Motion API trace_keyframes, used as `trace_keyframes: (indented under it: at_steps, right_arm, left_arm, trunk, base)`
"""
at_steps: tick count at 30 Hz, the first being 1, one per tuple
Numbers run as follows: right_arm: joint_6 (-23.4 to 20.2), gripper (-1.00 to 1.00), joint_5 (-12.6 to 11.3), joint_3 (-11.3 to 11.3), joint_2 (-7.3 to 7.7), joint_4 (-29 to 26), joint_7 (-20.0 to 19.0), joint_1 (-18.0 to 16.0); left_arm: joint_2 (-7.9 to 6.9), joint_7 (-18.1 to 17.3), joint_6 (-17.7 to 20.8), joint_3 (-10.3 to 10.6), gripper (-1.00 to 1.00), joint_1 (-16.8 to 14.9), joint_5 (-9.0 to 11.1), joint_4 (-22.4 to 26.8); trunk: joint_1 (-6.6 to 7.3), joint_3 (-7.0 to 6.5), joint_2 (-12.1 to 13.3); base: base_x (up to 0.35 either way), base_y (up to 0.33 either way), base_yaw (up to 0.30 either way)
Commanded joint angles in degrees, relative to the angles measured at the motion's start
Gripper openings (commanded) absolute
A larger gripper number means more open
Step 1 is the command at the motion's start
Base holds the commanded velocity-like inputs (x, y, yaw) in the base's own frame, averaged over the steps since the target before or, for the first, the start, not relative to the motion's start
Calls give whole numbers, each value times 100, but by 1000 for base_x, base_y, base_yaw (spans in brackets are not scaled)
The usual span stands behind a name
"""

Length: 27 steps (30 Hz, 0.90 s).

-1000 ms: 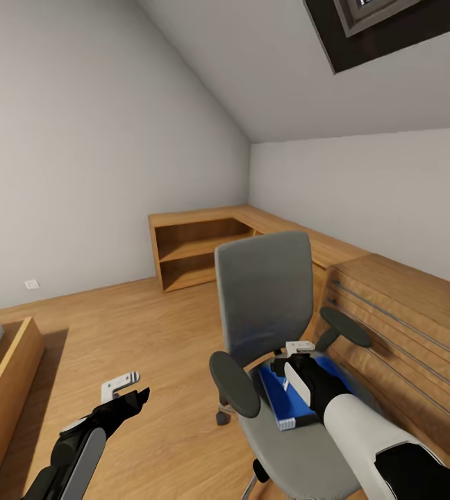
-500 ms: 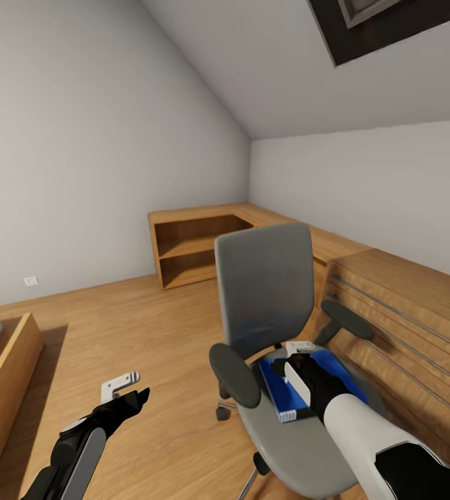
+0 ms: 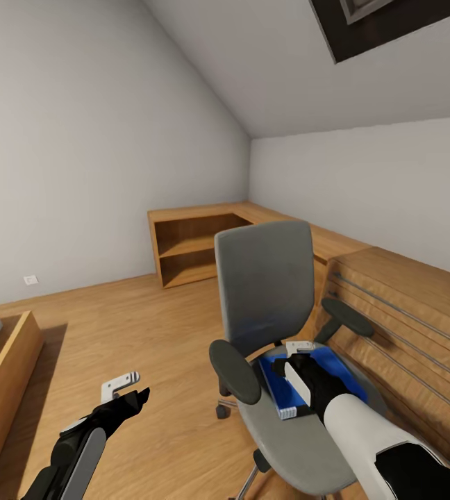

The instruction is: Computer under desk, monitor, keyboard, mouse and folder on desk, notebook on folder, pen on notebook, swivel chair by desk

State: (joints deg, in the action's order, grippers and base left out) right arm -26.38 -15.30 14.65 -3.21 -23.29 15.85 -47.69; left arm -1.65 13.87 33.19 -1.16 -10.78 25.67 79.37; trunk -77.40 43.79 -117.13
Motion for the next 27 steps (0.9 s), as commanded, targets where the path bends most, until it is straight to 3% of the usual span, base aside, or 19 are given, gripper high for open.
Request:
trace_keyframes:
  at_steps: [1,9,16,23,24,27]
  right_arm:
    - [-25,100,-60,47,5,-9,49,-4]
    - [-29,100,-60,47,5,-14,49,-4]
    - [-34,100,-60,47,5,-17,49,-4]
    - [-41,100,-60,47,6,-17,54,-4]
    - [-41,-100,-60,47,6,-17,55,-4]
    - [-43,-100,-60,47,5,-17,57,-4]
  left_arm:
    - [-2,47,21,3,100,-3,61,8]
    - [0,46,21,3,100,-3,61,8]
    - [4,53,21,2,100,-3,61,8]
    - [-2,46,21,2,100,-3,61,8]
    - [-2,46,21,2,100,-3,61,8]
    - [-2,46,21,2,100,-3,61,8]
  trunk:
    - [-21,24,-43]
    - [-65,60,-123]
    - [-197,168,-364]
    - [-197,168,-364]
    - [-197,168,-364]
    - [-197,168,-364]
  base:
    - [0,0,0]
    - [0,0,0]
    - [0,0,0]
    - [0,0,0]
    - [0,0,0]
    - [0,0,0]
